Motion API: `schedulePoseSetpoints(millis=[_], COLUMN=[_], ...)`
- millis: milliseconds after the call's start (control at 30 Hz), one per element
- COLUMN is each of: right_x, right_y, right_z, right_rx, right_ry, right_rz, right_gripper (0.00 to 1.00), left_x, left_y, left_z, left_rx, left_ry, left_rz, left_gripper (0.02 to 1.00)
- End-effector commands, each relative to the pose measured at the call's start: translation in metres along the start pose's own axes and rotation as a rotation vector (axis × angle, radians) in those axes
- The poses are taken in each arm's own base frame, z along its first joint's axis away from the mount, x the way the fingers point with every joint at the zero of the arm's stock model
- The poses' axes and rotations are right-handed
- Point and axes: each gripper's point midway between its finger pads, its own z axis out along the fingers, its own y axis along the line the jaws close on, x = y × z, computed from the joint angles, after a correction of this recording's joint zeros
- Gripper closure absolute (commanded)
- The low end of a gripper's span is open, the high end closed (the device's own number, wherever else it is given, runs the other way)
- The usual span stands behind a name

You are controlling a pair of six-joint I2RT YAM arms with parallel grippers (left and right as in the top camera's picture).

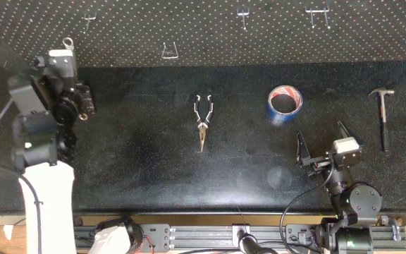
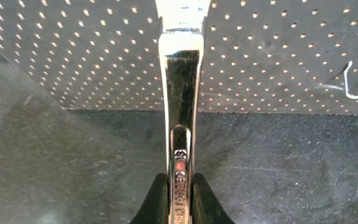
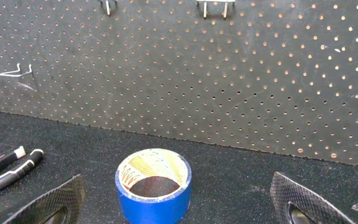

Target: Place Tools Onto Pegboard

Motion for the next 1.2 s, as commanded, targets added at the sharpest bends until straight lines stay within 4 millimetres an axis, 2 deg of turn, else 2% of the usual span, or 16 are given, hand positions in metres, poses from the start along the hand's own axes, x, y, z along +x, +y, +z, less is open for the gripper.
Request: schedulePoseSetpoints(millis=[33, 133, 333, 500, 567, 1033, 1200], right_x=[0.0, 0.0, 0.0, 0.0, 0.0, 0.0, 0.0], right_y=[0.003, 0.003, 0.003, 0.003, 0.003, 0.003, 0.003], right_z=[0.0, 0.0, 0.0, 0.0, 0.0, 0.0, 0.0], right_rx=[-0.016, -0.016, -0.016, -0.016, -0.016, -0.016, -0.016], right_ry=[-0.002, -0.001, -0.001, -0.001, -0.001, -0.001, -0.001], right_rz=[0.011, 0.011, 0.011, 0.011, 0.011, 0.011, 0.011], right_gripper=[0.025, 0.025, 0.025, 0.025, 0.025, 0.025, 0.025], left_x=[0.011, 0.013, -0.002, 0.004, 0.003, -0.004, -0.007], left_y=[-0.001, -0.002, -0.003, -0.025, -0.027, -0.02, -0.011], left_z=[0.008, 0.01, 0.013, 0.03, 0.032, 0.044, 0.048], left_rx=[-0.004, -0.002, 0.007, 0.063, 0.067, 0.034, -0.019], left_ry=[-0.007, -0.001, -0.062, -0.026, -0.029, -0.049, -0.061], left_rz=[-0.056, -0.056, -0.045, 0.046, 0.048, 0.044, 0.027], left_gripper=[0.991, 0.989, 0.989, 0.991, 0.989, 0.989, 0.989])
